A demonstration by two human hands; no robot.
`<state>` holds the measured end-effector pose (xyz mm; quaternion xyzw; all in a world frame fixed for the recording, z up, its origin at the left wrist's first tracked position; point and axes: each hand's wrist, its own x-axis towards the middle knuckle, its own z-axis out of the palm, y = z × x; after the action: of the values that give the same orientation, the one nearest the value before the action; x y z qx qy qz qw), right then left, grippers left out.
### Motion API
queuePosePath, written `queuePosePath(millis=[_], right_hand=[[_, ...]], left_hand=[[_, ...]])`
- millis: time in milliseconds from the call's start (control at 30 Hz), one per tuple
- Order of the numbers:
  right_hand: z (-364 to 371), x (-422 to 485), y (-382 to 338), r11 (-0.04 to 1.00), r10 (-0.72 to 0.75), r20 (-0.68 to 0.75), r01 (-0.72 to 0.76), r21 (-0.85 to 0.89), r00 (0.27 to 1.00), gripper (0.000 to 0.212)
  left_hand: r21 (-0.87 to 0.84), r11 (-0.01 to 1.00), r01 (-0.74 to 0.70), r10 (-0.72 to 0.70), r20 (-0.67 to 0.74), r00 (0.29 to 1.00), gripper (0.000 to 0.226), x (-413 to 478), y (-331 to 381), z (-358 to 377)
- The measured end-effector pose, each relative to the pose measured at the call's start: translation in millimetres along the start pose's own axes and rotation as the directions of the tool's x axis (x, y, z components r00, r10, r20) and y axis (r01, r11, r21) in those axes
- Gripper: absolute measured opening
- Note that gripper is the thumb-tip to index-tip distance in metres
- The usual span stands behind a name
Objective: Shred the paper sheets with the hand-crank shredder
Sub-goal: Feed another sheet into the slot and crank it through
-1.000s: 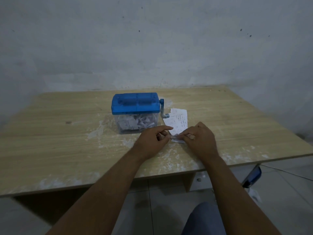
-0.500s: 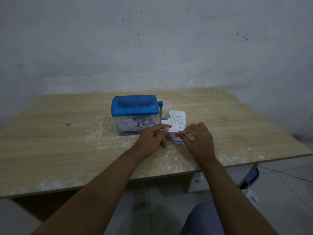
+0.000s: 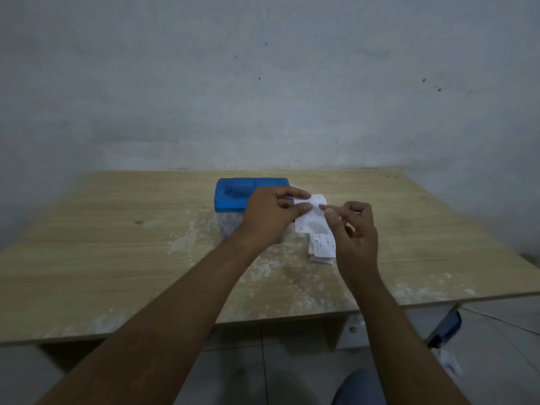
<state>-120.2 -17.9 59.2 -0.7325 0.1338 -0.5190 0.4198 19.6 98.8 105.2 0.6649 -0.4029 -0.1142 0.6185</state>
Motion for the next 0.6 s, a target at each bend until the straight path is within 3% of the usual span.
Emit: queuePosePath(millis=[100,167,367,600], right_hand=[[9.4,18.1,-15.3,0.974,0.154,0.072,-0.164,0.157,0.985,0.026],[17.3,34.4,-24.4,0.97,0.153,0.148,-0.177,0.169,0.977,0.03],[51.9,89.7,-63.6,0.997,0.069,0.324,-0.056,-0.048,0.944,0.039],[88.3,127.4,-77.3,0.975,-0.111,0.377,0.174,-0.139,0.92,0.063]], left_hand=[[-0.022,0.998,-0.063,0.062,-0.053,0.997,0.016,6.3,11.1,-17.8],[0.02,0.991,-0.13,0.131,-0.067,0.989,0.015,13.7,15.8,-32.6],[0.242,0.93,-0.276,0.285,-0.003,0.959,0.014,43.9,28.1,-85.6],[0.345,0.88,-0.327,0.366,-0.055,0.929,0.029,64.8,33.2,-126.0]])
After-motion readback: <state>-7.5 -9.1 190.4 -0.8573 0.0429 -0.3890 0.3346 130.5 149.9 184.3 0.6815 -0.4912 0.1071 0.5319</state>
